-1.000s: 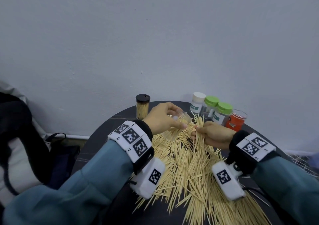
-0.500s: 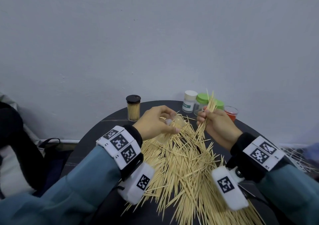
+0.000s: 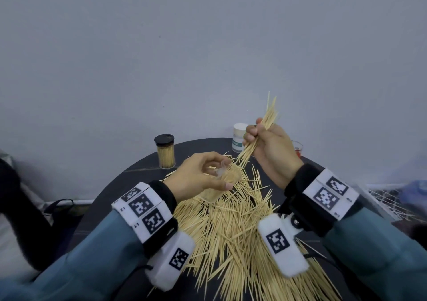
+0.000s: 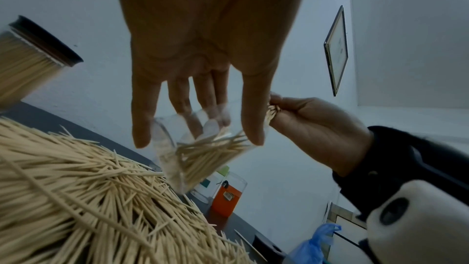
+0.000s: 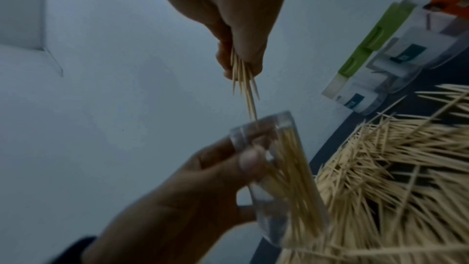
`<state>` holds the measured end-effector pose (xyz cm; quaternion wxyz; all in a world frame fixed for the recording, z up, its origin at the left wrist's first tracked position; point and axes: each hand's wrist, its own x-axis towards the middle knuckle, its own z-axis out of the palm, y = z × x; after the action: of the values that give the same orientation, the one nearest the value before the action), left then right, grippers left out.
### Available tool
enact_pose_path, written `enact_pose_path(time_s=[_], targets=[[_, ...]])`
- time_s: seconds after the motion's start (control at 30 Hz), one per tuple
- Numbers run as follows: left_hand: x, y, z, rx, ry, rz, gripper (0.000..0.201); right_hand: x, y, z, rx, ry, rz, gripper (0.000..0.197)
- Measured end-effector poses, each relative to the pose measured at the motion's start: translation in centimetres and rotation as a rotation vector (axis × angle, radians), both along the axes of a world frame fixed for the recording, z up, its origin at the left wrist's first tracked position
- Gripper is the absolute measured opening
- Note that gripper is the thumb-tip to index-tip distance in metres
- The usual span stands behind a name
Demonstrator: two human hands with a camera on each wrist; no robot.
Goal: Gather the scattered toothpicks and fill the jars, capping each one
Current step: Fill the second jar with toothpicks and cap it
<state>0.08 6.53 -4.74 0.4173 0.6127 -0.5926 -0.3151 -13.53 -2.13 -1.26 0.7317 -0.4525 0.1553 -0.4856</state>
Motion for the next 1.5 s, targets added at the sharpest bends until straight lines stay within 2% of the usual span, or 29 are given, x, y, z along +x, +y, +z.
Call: enact_pose_path(time_s=[0.2, 0.5, 0.63, 0.73, 0.9, 1.1, 1.2, 1.33, 1.43, 1.5], targets=[[-0.5, 0.2, 0.1, -0.017, 0.080, -0.009, 0.053, 1.1, 1.2, -2.2, 0.003, 0.084, 0.032, 0.024], [-0.6, 0.3, 0.4, -0.027, 0.155, 0.021, 0.046, 0.9, 2.2, -3.4, -0.172, 0.275, 0.004, 0.020], [-0.4, 0.4, 0.4, -0.046, 0.169, 0.030, 0.047, 1.1, 2.7, -4.1, -0.163, 0.270, 0.088, 0.019], [-0.3, 0.4, 0.5, -0.043, 0.160, 0.020, 0.048, 1.0, 2.4, -4.4, -0.175, 0.304, 0.066, 0.019], [-0.4, 0.4, 0.5, -0.015, 0.152, 0.009, 0.047, 0.5, 2.0, -3.7, -0.148, 0.272, 0.041, 0.036], [-0.3, 0.5, 0.6, -0.023, 0.174, 0.063, 0.050, 0.7, 2.2, -4.9, -0.219, 0.412, 0.050, 0.027], [-0.1, 0.5, 0.6, -0.018, 0.166, 0.083, 0.051, 0.5, 2.4, -4.3, -0.216, 0.499, 0.031, 0.027], [0.1, 0.4, 0.5, -0.012, 0.163, 0.091, 0.052, -0.2, 2.0, -3.1, -0.277, 0.640, 0.095, 0.024], [0.3, 0.3, 0.6, -0.009, 0.161, 0.104, 0.050, -1.0, 1.2, -2.1, -0.306, 0.638, 0.028, 0.027], [0.5, 0.3, 0.8, -0.010, 0.165, 0.111, 0.048, -1.4, 0.4, -1.5, -0.298, 0.719, 0.015, 0.025]])
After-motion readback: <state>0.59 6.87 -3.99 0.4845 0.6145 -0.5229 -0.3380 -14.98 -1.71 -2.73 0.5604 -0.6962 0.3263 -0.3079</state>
